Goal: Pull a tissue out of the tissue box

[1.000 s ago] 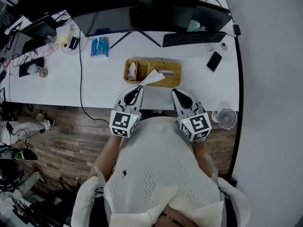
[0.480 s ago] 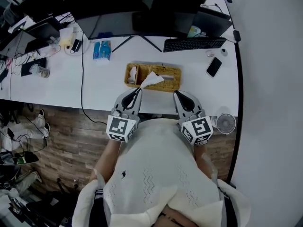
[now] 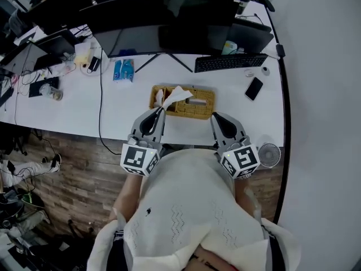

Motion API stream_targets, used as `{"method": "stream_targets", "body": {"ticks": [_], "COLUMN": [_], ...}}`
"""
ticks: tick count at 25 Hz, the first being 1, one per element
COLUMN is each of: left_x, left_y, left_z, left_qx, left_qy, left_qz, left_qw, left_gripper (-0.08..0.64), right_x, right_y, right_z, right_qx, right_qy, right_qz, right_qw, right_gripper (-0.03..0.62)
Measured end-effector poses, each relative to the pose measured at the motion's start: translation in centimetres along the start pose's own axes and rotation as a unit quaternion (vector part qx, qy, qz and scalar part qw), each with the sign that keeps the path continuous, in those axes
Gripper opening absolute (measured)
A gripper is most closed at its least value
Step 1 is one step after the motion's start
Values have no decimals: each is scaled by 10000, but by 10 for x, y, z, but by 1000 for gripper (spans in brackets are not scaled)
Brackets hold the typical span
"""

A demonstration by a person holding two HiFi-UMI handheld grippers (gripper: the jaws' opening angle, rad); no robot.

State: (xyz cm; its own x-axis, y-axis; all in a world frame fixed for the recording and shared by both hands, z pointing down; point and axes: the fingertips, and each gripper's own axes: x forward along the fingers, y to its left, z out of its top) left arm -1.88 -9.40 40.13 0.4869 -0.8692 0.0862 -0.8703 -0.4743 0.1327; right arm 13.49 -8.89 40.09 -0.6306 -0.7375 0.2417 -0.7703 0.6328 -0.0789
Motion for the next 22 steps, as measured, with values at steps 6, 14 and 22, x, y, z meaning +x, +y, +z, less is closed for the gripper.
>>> {"method": "stream_targets", "body": {"ticks": [6, 14, 22], "left_x": [-2, 9, 18], "left_y": [1, -5, -9], "left_z": [25, 46, 49], "left_qx": [0, 152, 130], "left_qy": [-252, -445, -494], "left_qz": [76, -19, -83], "left_qw": [9997, 9989, 9987], "left_gripper": [15, 15, 15], "right_x": [-5, -15, -14], "right_y": [-3, -9, -14], "right_z": [27, 51, 58], "right_qx": [-153, -264, -223], "right_qy": [-279, -551, -620], "right_qz": [72, 14, -46], "right_qw": [9995, 9981, 9978], "right_gripper": [1, 0, 0]}}
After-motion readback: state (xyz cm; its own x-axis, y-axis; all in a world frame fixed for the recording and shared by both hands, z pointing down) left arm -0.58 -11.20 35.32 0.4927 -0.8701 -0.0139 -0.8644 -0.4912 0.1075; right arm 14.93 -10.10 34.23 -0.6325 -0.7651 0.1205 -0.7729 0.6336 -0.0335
